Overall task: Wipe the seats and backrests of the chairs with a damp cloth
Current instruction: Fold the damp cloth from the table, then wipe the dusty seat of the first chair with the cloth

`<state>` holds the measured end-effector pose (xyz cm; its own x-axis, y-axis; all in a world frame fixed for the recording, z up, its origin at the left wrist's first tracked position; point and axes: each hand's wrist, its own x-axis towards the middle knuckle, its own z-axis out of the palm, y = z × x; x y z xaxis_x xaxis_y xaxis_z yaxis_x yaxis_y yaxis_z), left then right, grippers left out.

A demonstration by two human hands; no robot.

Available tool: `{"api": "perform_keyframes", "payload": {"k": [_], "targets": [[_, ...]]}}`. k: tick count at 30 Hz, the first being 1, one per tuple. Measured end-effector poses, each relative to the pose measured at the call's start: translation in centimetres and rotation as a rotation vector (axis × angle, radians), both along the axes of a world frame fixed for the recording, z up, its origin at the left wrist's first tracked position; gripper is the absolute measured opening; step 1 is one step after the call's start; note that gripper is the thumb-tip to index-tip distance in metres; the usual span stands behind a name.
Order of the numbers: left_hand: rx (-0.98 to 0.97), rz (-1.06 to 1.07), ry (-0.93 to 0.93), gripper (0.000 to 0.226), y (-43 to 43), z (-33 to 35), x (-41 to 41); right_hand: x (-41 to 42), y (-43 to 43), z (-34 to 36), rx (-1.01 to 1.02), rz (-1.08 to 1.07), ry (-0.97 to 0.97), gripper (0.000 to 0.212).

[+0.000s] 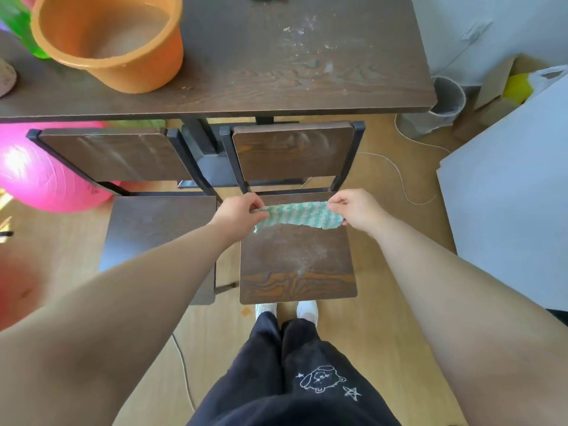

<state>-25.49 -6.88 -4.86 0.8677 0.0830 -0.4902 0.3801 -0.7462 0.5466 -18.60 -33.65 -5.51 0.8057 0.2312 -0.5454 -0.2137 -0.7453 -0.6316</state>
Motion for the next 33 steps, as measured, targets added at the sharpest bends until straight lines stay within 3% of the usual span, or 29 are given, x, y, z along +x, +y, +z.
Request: {"api": "perform_keyframes", "payload": {"k": [11, 17, 33], "targets": [[-0.037, 0.168, 0.157, 0.013, -2.9, -11.0, -6.4, -5.3, -2.4, -12.0, -0.015, 0.046, 0.160, 0.018], [-0.035, 0.145, 0.222, 0.012, -4.1, -18.5, -7.0, -6.9, -4.2, -18.7, -0.081, 0.041, 0.215, 0.018], [0.042, 0.130, 0.184, 0.013, -3.7, -29.6, -0.5, -1.3, -2.6, -29.9, -0.160, 0.051, -0.010, 0.018]]}}
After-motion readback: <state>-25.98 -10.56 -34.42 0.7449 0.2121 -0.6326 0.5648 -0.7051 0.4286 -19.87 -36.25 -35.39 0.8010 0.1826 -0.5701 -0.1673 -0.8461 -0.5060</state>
